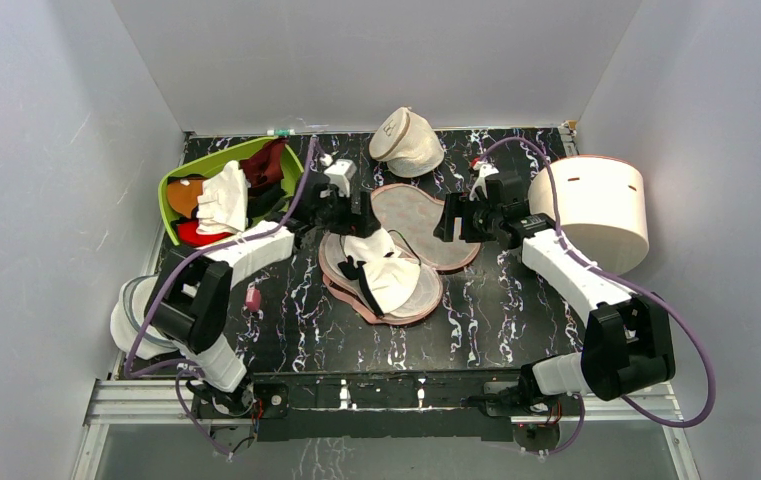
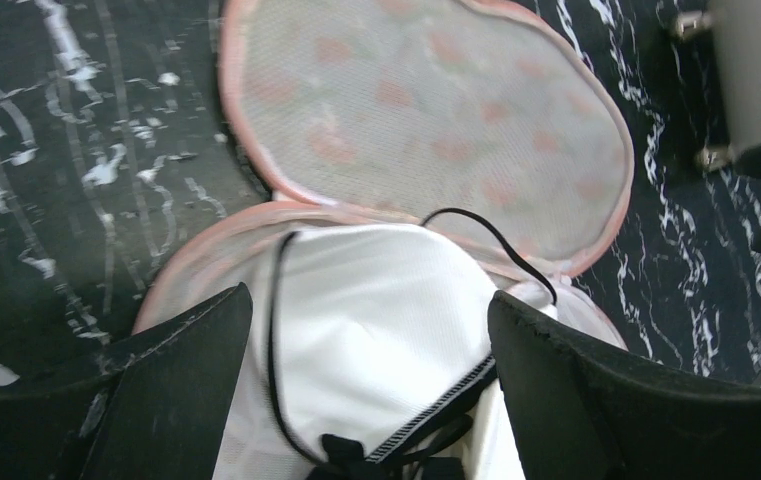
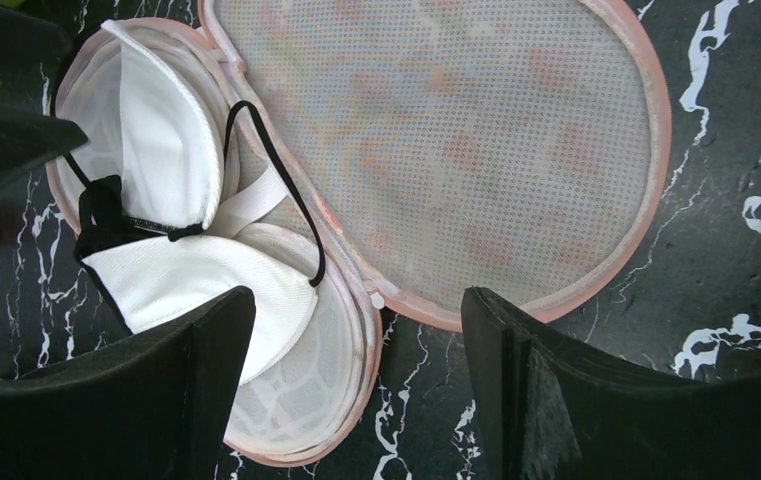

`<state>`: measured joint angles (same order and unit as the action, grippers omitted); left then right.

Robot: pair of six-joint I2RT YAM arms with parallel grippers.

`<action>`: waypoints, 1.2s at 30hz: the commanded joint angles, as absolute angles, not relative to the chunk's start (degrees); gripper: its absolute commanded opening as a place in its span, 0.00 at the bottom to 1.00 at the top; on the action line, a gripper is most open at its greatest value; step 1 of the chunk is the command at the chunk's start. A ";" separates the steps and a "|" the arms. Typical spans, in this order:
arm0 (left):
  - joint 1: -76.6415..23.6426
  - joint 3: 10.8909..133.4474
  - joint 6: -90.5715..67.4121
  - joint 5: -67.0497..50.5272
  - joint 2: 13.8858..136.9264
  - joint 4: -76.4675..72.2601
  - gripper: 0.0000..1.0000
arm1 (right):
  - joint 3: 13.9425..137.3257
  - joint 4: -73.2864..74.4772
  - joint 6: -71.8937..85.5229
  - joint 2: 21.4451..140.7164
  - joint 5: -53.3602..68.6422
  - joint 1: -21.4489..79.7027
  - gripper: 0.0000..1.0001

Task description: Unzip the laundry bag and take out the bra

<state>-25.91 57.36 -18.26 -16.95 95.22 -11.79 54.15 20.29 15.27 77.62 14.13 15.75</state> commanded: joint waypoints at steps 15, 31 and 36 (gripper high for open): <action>-29.64 68.78 0.03 -6.78 103.42 -5.38 0.95 | 52.02 16.63 14.57 73.71 15.26 15.92 0.77; -24.68 67.44 -6.18 -25.04 105.77 -7.80 0.98 | 50.87 16.64 14.55 72.21 15.85 15.97 0.77; -23.69 68.51 -8.19 -27.46 107.72 -7.18 0.94 | 50.53 16.60 14.70 72.51 16.43 15.97 0.77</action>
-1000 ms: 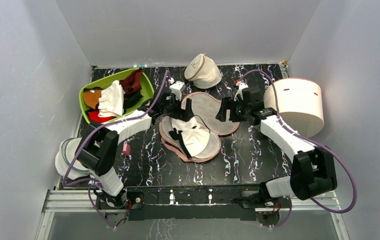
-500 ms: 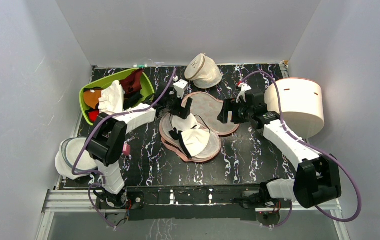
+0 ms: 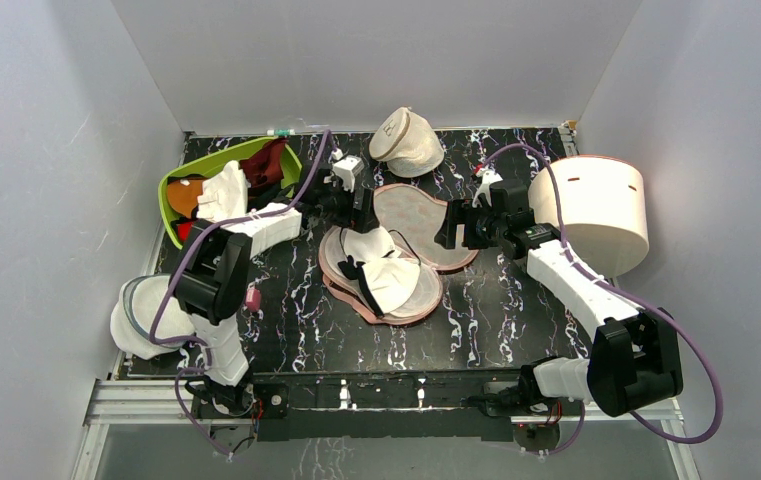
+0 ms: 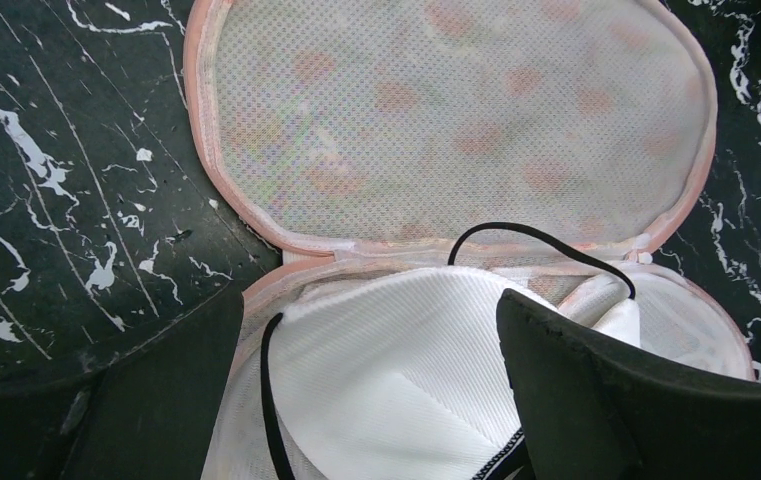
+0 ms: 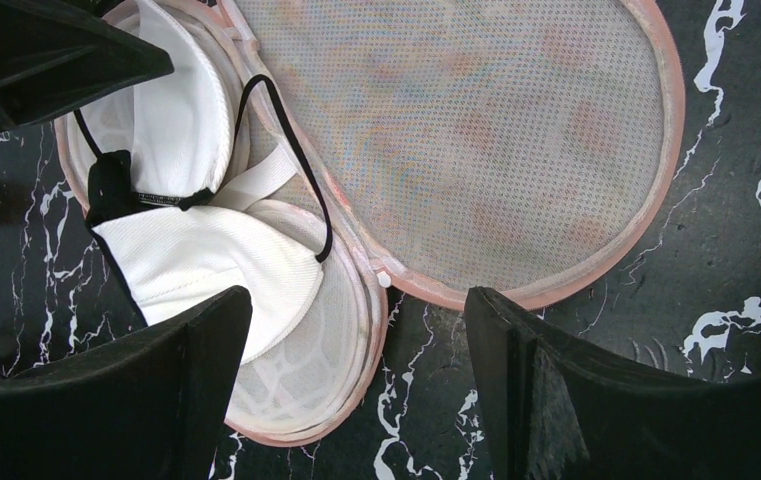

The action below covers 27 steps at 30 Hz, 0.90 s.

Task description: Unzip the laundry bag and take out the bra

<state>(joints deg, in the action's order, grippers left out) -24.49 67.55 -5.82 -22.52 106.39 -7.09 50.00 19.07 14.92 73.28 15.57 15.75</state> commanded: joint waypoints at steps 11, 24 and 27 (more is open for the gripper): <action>-23.55 69.05 -7.64 -29.78 109.66 -7.21 0.72 | 50.21 16.27 15.27 72.50 17.21 16.00 0.78; -23.55 67.08 -6.89 -30.41 106.36 -9.96 0.44 | 48.43 16.26 15.62 71.38 17.53 15.95 0.81; -23.55 66.82 -7.94 -31.11 107.37 -11.57 0.54 | 48.13 15.74 15.85 71.46 17.86 15.92 0.81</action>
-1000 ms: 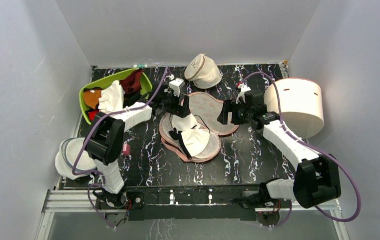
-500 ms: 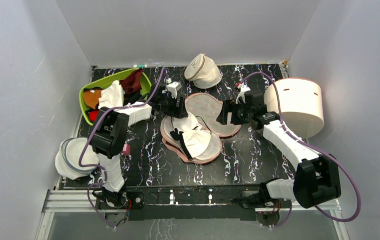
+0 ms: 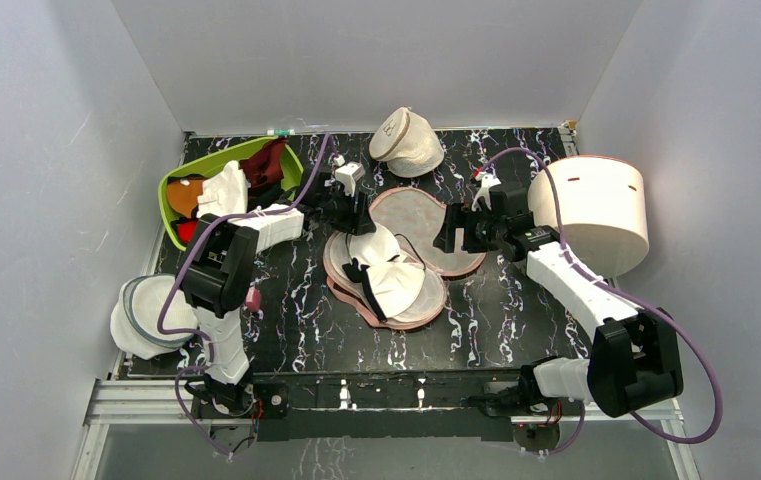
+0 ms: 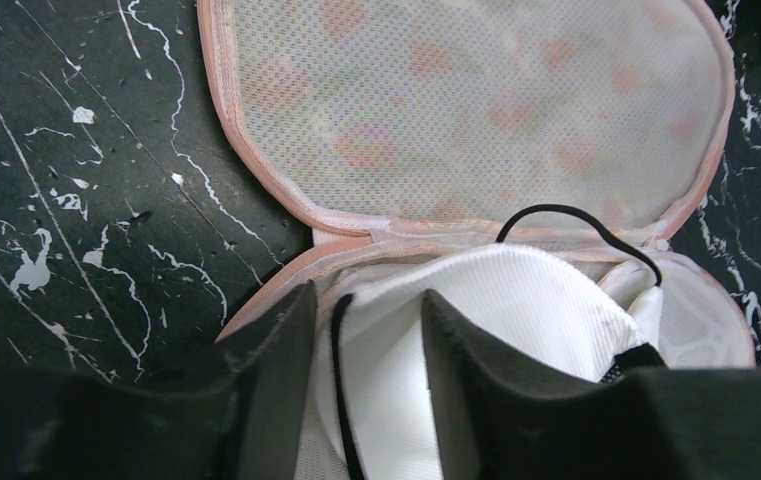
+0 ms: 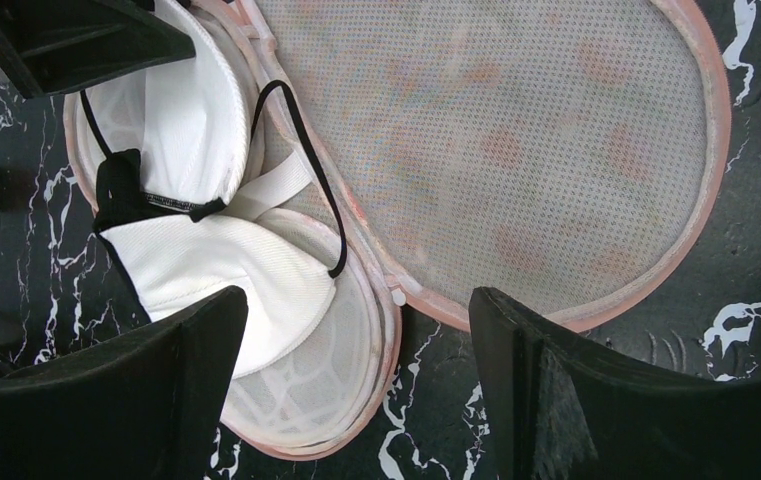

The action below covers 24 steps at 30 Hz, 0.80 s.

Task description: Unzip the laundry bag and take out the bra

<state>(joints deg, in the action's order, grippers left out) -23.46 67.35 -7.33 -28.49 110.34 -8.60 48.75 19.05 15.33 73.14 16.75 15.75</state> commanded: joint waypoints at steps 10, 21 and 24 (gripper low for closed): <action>-23.47 67.37 -11.69 -36.29 109.45 -14.00 0.41 | 48.25 14.39 17.14 73.37 19.65 16.08 0.86; -23.47 68.82 -11.46 -36.85 112.68 -12.17 0.43 | 47.86 13.59 17.83 75.46 19.89 16.51 0.91; -23.47 69.11 -12.41 -38.64 113.60 -12.69 0.40 | 47.72 13.57 17.47 75.67 19.39 16.52 0.91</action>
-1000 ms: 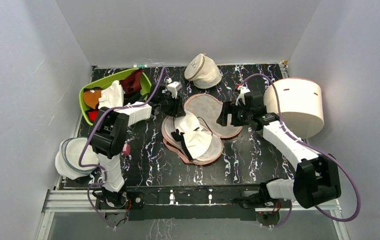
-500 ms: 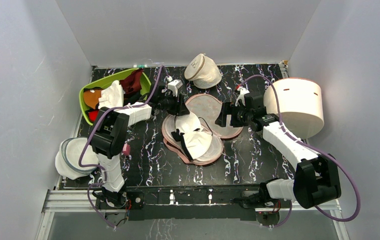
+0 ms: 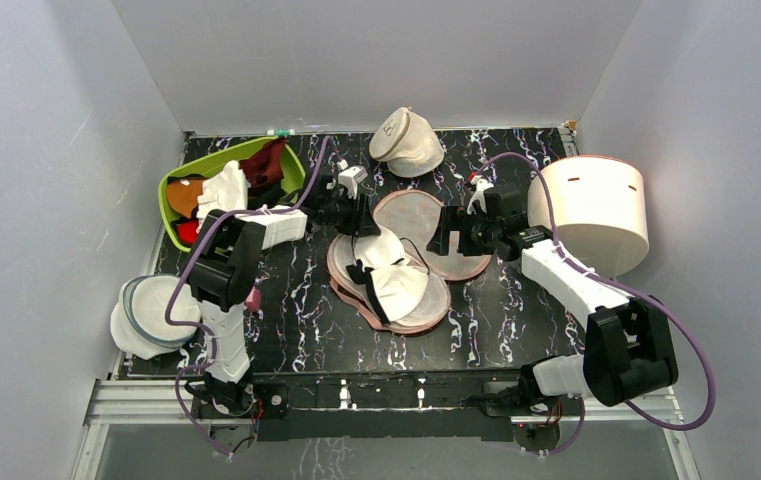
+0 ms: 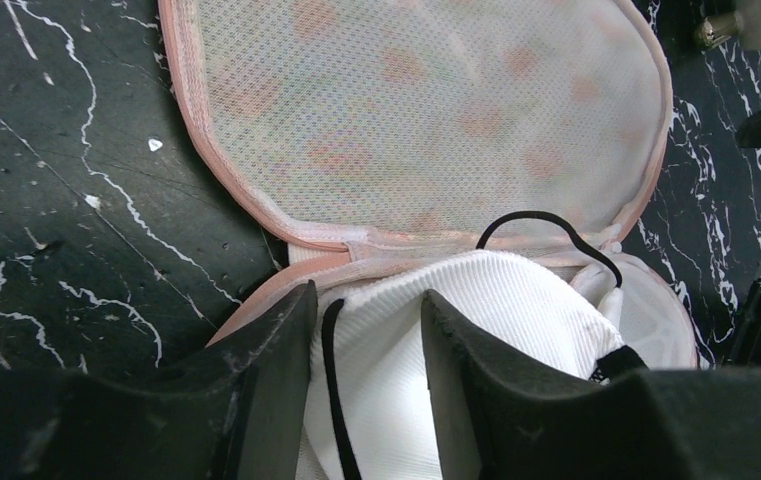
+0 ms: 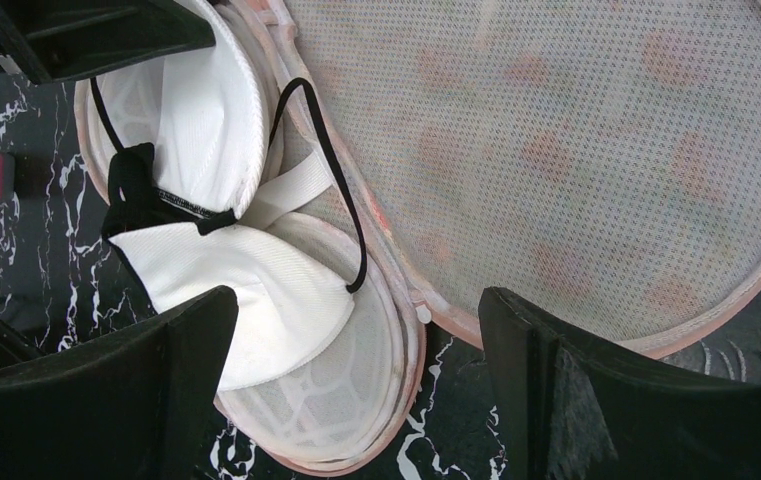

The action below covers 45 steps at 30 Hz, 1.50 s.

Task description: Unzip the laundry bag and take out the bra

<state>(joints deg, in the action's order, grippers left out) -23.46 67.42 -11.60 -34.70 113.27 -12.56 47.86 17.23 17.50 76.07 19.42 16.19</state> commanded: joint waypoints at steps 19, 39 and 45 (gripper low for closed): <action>-23.57 62.52 -3.30 -34.10 94.70 -15.39 0.00 | 46.21 14.33 16.24 76.51 15.54 16.52 0.92; -24.52 65.81 -0.07 -21.29 63.96 -9.31 0.00 | 46.47 13.78 12.86 76.00 12.78 16.48 0.95; -24.53 82.47 -2.18 -12.65 68.27 2.58 0.00 | 46.05 12.11 12.98 77.56 14.38 16.52 0.96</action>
<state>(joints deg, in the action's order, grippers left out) -24.49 72.84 -0.73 -20.05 66.52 -6.15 45.30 16.14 13.85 76.73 13.87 16.38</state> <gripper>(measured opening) 0.021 0.952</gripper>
